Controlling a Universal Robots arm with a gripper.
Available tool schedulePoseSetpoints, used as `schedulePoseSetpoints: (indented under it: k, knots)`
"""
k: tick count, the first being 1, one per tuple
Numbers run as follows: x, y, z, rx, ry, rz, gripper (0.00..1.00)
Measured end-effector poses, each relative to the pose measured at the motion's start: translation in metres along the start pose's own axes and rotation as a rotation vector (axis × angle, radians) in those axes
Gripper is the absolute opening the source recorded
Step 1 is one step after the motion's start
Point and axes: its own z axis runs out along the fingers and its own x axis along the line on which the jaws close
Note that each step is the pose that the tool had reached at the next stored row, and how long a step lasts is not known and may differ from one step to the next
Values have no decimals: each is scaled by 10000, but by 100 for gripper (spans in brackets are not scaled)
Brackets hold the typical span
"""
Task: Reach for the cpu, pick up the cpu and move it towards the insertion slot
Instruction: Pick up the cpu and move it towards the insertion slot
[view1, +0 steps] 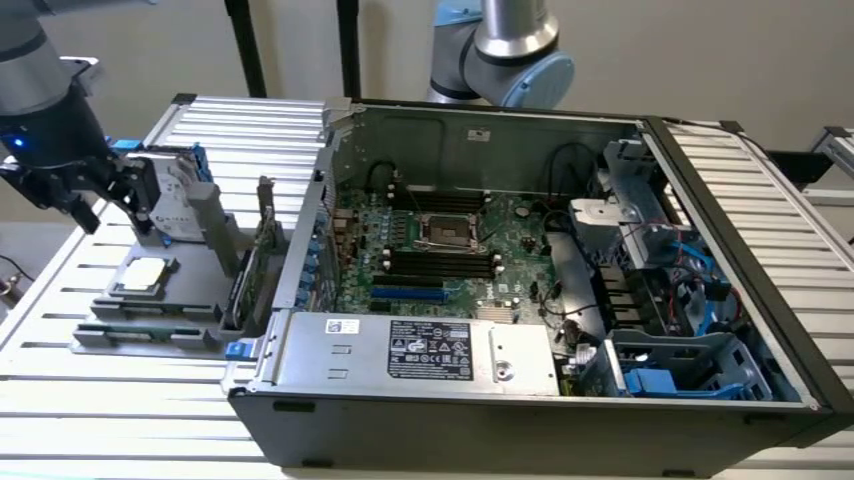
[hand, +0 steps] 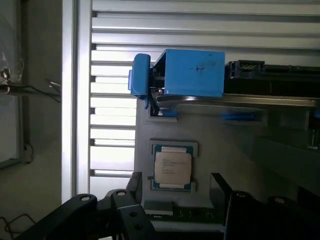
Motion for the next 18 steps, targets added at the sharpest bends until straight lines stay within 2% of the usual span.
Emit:
schedulePoseSetpoints:
  k: [18]
  knots:
    - [0,-20,327,0,-2,54,65]
